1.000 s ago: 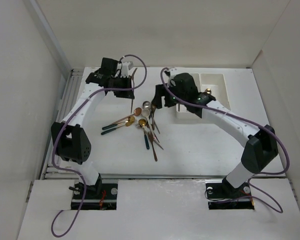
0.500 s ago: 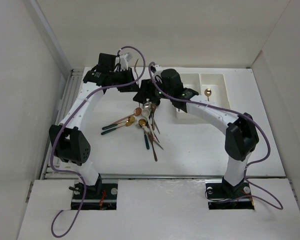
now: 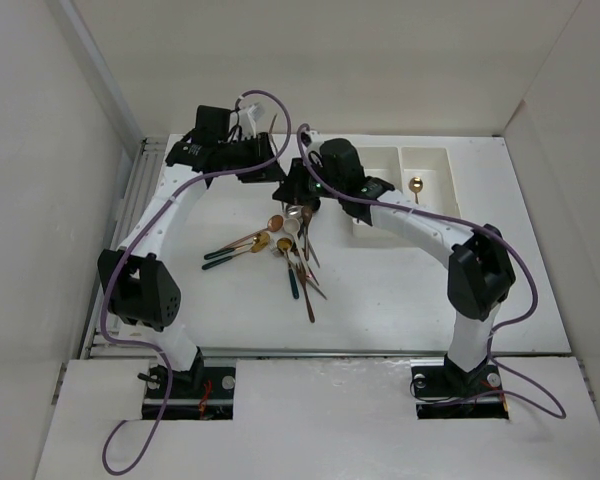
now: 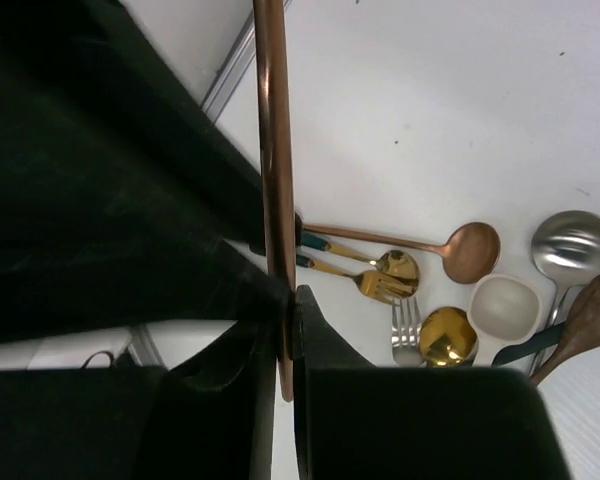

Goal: Sort the eating utensils into containers

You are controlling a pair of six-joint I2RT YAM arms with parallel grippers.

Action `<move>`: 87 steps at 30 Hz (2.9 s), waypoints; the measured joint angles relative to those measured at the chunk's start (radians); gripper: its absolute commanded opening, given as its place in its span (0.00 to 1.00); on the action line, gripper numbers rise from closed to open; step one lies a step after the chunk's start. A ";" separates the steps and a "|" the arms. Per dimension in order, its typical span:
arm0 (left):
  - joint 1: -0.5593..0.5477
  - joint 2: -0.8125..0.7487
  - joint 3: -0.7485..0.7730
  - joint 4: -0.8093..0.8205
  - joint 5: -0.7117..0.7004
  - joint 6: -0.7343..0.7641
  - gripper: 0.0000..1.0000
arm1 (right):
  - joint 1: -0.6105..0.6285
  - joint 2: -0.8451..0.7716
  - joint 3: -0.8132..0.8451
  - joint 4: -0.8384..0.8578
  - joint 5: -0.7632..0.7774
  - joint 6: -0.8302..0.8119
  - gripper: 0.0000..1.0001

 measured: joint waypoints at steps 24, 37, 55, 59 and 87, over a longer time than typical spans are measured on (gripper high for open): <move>-0.002 0.046 -0.329 0.013 -0.551 0.849 0.54 | -0.351 -0.032 -0.108 -0.432 0.502 -0.099 0.00; -0.027 0.166 -0.367 0.047 -0.574 0.936 0.48 | -0.352 0.121 -0.034 -0.497 0.497 -0.124 0.40; -0.091 0.275 -0.332 0.130 -0.687 0.861 0.00 | -0.351 0.037 -0.054 -0.492 0.488 -0.124 0.40; -0.085 0.282 -0.316 0.130 -0.689 0.842 0.00 | -0.348 0.019 -0.055 -0.492 0.487 -0.124 0.40; 0.037 -0.022 0.006 0.183 -0.039 -0.008 0.00 | -0.036 -0.069 -0.007 0.004 0.029 -0.016 0.83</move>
